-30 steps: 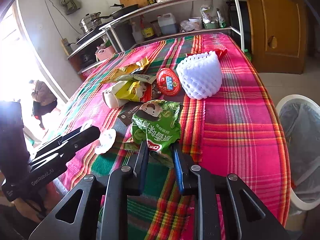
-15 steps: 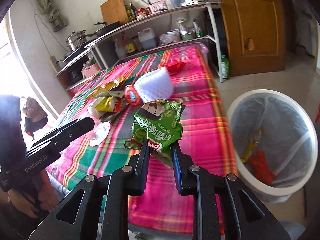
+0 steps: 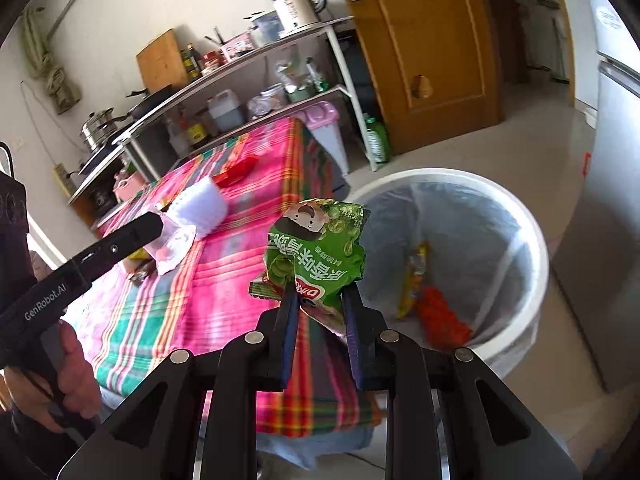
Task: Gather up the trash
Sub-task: 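Carry the cup and green packet over the bin and open both tools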
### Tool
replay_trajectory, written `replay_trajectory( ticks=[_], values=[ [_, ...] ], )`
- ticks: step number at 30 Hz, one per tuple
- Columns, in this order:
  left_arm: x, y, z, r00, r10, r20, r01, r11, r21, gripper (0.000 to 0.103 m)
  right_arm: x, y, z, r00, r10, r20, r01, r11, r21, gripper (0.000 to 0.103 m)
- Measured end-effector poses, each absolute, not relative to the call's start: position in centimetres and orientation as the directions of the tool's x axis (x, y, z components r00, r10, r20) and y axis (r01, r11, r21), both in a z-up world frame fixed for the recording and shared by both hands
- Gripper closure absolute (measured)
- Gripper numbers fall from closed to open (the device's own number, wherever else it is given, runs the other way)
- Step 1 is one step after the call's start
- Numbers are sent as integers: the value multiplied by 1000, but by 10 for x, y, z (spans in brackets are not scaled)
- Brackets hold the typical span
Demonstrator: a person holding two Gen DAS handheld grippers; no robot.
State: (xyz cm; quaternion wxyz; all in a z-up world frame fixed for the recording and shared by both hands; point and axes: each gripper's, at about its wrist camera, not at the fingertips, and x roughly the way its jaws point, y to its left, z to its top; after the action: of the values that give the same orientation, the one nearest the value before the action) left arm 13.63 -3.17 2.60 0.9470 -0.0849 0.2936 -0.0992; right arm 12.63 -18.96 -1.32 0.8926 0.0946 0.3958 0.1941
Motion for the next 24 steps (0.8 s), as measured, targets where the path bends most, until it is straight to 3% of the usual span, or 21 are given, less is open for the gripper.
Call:
replay_trajectory(
  ticks=[21, 23, 24],
  values=[
    [195, -106, 4, 733, -366, -574, 272, 930, -246, 71, 146, -247, -42, 611, 307, -730, -112, 946, 304, 79],
    [200, -109, 0, 722, -371, -584, 272, 928, -253, 71, 147, -248, -45, 609, 296, -736, -102, 949, 298, 75],
    [202, -110, -2, 718, -373, -588, 272, 928, -256, 71, 148, -249, -46, 608, 293, -738, -98, 950, 296, 68]
  ],
)
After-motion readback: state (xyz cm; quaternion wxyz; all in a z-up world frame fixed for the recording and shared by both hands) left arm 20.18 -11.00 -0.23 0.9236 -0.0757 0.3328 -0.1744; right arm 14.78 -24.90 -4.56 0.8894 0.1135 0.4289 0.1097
